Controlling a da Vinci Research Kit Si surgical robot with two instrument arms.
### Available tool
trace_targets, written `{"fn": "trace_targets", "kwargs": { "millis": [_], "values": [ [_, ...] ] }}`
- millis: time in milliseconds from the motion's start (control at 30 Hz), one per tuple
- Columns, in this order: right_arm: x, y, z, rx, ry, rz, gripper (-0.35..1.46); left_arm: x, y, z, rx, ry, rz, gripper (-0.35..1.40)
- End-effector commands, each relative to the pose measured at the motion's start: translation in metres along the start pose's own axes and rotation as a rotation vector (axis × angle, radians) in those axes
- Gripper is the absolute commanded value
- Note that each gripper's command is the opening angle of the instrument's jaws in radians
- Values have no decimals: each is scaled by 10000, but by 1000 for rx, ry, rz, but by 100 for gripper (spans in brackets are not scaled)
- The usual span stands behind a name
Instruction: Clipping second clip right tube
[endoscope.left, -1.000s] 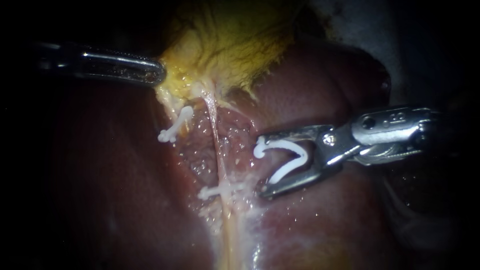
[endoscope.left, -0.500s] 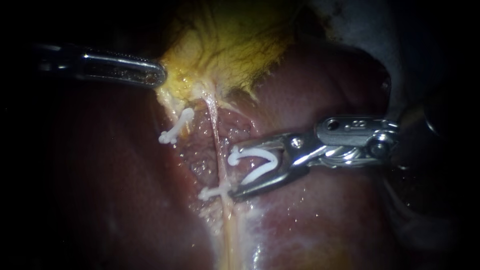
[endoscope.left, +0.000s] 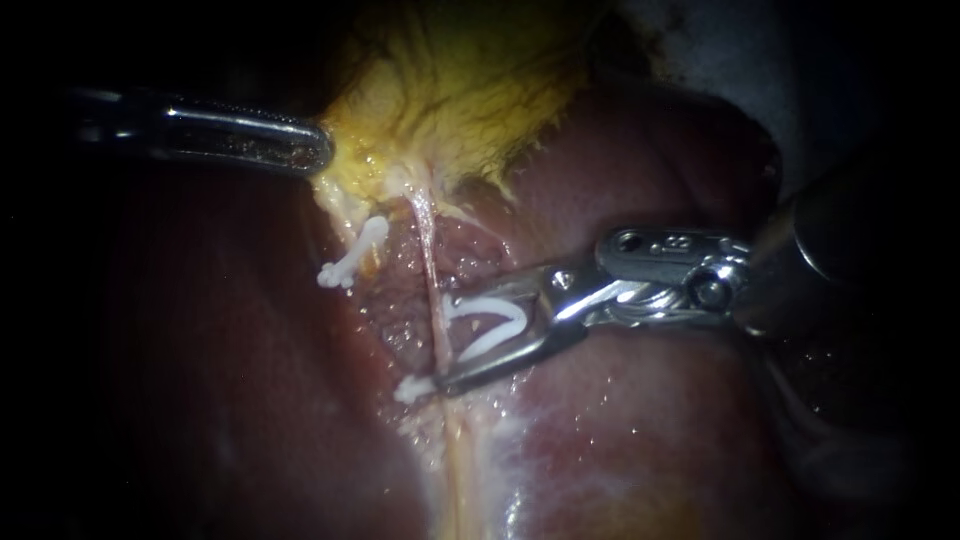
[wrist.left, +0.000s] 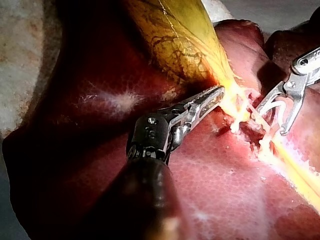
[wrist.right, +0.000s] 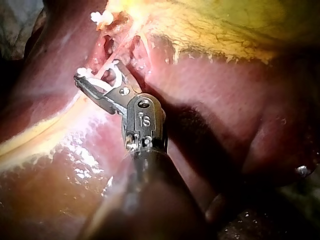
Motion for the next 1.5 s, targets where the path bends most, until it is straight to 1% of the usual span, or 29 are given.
{"fn": "trace_targets", "kwargs": {
  "millis": [33, 167, 200, 267, 400, 633, 733, 800, 933, 1033, 1100, 1267, 1367, 1500],
  "values": [
    [-2, 1, 2, 13, 5, 10, 53, 1, 0, 1, 0, 0, 0, -35],
    [-8, 5, 9, 90, 36, 47, 53, 1, 0, 1, 2, 0, 0, -35],
    [-8, 6, 11, 119, 43, 55, 53, 1, 0, 1, 2, 0, 0, -35],
    [-8, 7, 14, 145, 50, 61, 53, 1, 0, 1, 2, 0, 1, -35],
    [-5, 8, 20, 221, 103, 100, 52, 2, 0, 1, 2, 0, 1, -35],
    [0, 0, 24, 334, 152, 128, 51, 2, 0, 1, 2, 0, 1, -35],
    [4, -4, 26, 362, 162, 132, 51, 2, 0, 2, 2, 0, 1, -35],
    [6, -7, 27, 377, 166, 136, 51, 2, 0, 2, 2, 0, 1, -35],
    [11, -9, 25, 408, 190, 142, 50, 2, 0, 2, 2, 0, 1, -35],
    [15, -9, 23, 411, 199, 145, 49, 2, 0, 1, 2, 0, 1, -35],
    [16, -9, 23, 411, 199, 145, 48, 2, 0, 1, 2, 0, 1, -35],
    [16, -10, 23, 407, 191, 181, 44, 2, 0, 1, 2, 0, 1, -35],
    [16, -9, 24, 408, 190, 181, 41, 3, 0, 1, 2, 0, 1, -35],
    [16, -8, 26, 411, 187, 179, 30, 3, 0, 1, 2, 0, 1, -35]
  ]
}}
